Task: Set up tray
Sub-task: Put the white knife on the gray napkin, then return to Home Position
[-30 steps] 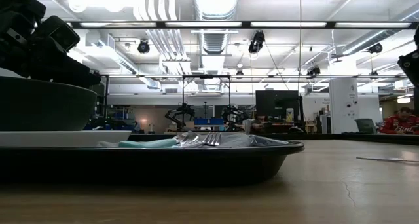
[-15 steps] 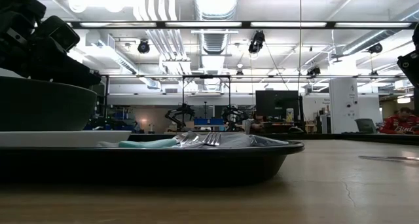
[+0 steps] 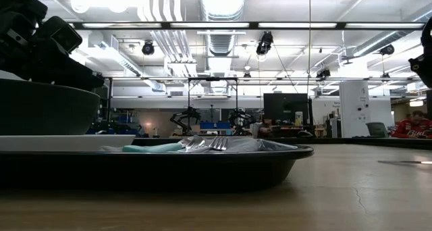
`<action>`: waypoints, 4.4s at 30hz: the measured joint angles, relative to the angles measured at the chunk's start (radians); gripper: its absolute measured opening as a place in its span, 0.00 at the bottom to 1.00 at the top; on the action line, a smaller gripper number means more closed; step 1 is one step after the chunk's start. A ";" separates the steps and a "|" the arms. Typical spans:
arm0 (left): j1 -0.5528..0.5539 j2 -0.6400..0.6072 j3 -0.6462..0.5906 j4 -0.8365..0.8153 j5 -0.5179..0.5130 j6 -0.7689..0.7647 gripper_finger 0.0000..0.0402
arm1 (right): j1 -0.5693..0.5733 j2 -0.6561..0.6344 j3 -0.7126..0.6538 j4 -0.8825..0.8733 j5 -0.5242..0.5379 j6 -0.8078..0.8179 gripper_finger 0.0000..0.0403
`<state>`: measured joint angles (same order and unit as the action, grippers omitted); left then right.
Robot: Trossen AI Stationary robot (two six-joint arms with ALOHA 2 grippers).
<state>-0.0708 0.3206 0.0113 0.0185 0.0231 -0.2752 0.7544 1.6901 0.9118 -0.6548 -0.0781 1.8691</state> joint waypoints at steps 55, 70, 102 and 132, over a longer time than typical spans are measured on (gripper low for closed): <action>0.000 0.000 0.000 0.000 0.000 0.000 0.29 | -0.418 0.503 0.899 -0.315 0.187 0.238 0.03; 0.000 0.000 0.000 0.000 0.000 0.000 0.29 | -0.438 0.576 0.883 -0.295 0.179 0.245 0.03; 0.000 0.000 0.000 0.000 0.000 0.000 0.29 | -0.445 0.612 0.978 -0.410 0.131 0.222 0.22; 0.000 0.000 0.000 0.000 0.000 0.000 0.29 | -0.447 0.607 1.261 -0.341 0.334 -0.377 0.22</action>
<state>-0.0704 0.3206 0.0113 0.0184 0.0233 -0.2752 0.3077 2.2969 2.1732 -0.9959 0.2563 1.4923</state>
